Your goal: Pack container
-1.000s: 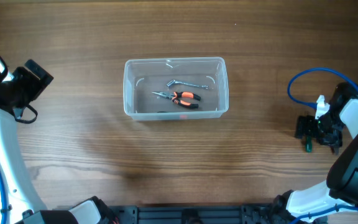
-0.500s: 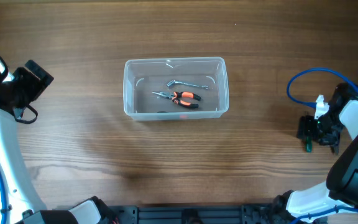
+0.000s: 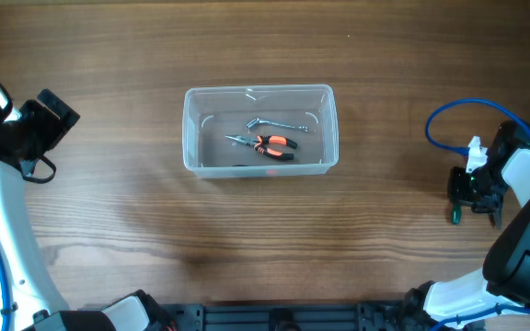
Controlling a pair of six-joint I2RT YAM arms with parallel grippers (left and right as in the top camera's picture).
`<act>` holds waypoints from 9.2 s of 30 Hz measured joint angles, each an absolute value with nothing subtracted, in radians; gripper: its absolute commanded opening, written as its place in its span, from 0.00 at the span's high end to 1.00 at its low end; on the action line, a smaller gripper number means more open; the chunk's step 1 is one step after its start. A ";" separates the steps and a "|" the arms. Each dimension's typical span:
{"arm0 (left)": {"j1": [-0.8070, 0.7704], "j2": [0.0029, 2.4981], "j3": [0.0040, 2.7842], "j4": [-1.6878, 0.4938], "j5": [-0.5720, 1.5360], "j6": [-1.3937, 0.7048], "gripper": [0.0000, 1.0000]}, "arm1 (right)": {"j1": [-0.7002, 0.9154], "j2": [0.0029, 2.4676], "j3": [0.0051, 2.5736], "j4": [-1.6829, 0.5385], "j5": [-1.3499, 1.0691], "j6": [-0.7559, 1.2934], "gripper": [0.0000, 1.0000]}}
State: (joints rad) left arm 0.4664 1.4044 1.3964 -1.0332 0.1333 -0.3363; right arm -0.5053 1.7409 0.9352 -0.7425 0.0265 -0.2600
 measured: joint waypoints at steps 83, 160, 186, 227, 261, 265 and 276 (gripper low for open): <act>0.466 1.404 1.396 -1.055 0.134 -0.336 0.00 | -0.425 1.766 1.351 -0.965 0.023 -0.404 0.03; 0.466 1.404 1.396 -1.085 0.134 -0.336 0.00 | -0.487 1.875 1.110 -0.715 -0.006 -0.406 0.89; 0.466 1.404 1.396 -1.092 0.134 -0.336 0.00 | -0.040 1.824 1.848 -1.240 -0.046 -0.252 0.96; 0.266 1.404 1.396 -1.031 0.092 -0.262 0.00 | 0.382 1.777 2.021 -0.958 -0.040 -0.347 0.00; -0.052 0.785 0.893 -0.767 -0.281 -0.156 0.00 | -0.055 0.714 0.888 -0.763 -0.183 -0.229 0.00; -0.052 0.677 0.754 -0.710 -0.316 -0.159 0.00 | -0.055 0.646 0.782 -0.770 -0.183 -0.229 0.00; -0.052 0.683 0.730 -0.718 -0.347 -0.159 0.00 | -0.055 0.678 0.739 -0.773 -0.183 -0.229 0.00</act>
